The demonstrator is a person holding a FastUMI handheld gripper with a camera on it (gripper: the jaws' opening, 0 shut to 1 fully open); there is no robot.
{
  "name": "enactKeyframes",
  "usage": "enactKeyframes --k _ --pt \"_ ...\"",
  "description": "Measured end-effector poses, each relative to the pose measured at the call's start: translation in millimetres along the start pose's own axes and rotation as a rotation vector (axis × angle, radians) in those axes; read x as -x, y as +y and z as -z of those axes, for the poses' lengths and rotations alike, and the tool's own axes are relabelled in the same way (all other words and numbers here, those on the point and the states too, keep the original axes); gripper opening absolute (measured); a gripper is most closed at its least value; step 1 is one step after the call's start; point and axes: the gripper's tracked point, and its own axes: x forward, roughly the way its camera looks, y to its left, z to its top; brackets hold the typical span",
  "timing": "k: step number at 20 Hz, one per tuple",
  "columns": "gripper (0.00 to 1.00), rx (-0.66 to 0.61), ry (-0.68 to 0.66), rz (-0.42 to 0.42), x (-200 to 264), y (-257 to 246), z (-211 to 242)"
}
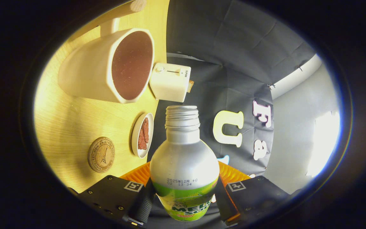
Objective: Take the bottle from table, then pour the juice into the cup, finally place the bottle on the coaster
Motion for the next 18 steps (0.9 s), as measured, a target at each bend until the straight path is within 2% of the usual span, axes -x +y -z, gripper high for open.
enactKeyframes --k 18 --pt "0.81 0.077 -0.011 0.062 -2 -12 8"
